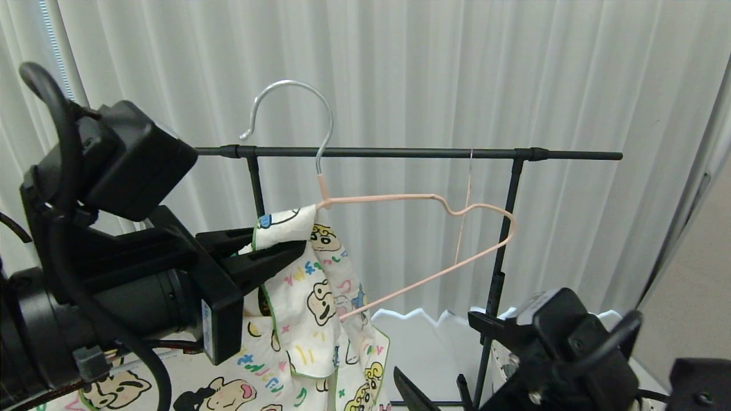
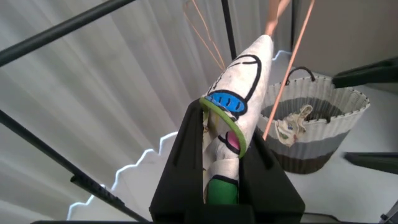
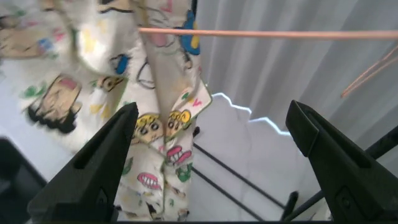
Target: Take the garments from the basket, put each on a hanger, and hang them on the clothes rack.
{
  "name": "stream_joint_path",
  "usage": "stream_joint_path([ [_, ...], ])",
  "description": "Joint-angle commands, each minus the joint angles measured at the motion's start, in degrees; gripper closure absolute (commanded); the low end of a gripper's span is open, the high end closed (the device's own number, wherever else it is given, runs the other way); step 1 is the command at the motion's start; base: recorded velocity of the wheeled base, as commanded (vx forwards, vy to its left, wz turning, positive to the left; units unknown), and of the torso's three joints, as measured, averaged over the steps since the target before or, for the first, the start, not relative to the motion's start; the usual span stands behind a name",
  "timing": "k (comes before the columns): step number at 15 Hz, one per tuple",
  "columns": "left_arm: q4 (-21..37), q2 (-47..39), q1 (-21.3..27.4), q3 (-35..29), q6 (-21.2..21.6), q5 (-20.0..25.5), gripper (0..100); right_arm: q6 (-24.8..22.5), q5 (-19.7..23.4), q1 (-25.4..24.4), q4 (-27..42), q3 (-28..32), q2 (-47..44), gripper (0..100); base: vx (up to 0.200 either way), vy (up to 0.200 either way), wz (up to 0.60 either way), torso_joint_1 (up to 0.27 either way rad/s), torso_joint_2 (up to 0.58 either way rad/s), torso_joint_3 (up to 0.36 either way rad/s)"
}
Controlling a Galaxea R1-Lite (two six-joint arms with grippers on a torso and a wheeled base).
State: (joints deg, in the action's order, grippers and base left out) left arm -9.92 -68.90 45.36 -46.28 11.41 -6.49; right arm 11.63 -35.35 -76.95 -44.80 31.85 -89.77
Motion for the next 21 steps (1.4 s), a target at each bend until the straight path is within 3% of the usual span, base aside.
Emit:
stream_joint_path([
  [1, -0.1, 0.1, 0.2, -1.1, 0.0, 0.0, 100, 0.5, 0.7, 2.9, 0.1, 3.3, -6.0, 0, 0.000, 0.000, 0.00, 0.000, 0.00, 0.000],
  [7, -0.1, 0.2, 1.2, -3.6, 0.5, 0.0, 100, 0.4, 1.0, 4.7, 0.1, 13.7, -15.3, 0, 0.000, 0.000, 0.00, 0.000, 0.00, 0.000],
  [12, -0.1, 0.2, 1.2, -4.9, 0.4, 0.1, 100, 0.4, 1.0, 4.7, 0.1, 14.4, -17.2, 0, 0.000, 0.000, 0.00, 0.000, 0.00, 0.000],
  [15, -0.1, 0.8, 1.2, -5.1, 0.4, 0.1, 100, -0.1, 0.5, 7.9, 0.2, 14.1, -18.6, 0, 0.000, 0.000, 0.00, 0.000, 0.00, 0.000],
  [21, 0.0, 1.0, 1.1, -4.3, 0.3, 0.1, 100, -5.8, -3.7, 18.7, 0.1, 14.1, -18.2, 0, 0.000, 0.000, 0.00, 0.000, 0.00, 0.000],
])
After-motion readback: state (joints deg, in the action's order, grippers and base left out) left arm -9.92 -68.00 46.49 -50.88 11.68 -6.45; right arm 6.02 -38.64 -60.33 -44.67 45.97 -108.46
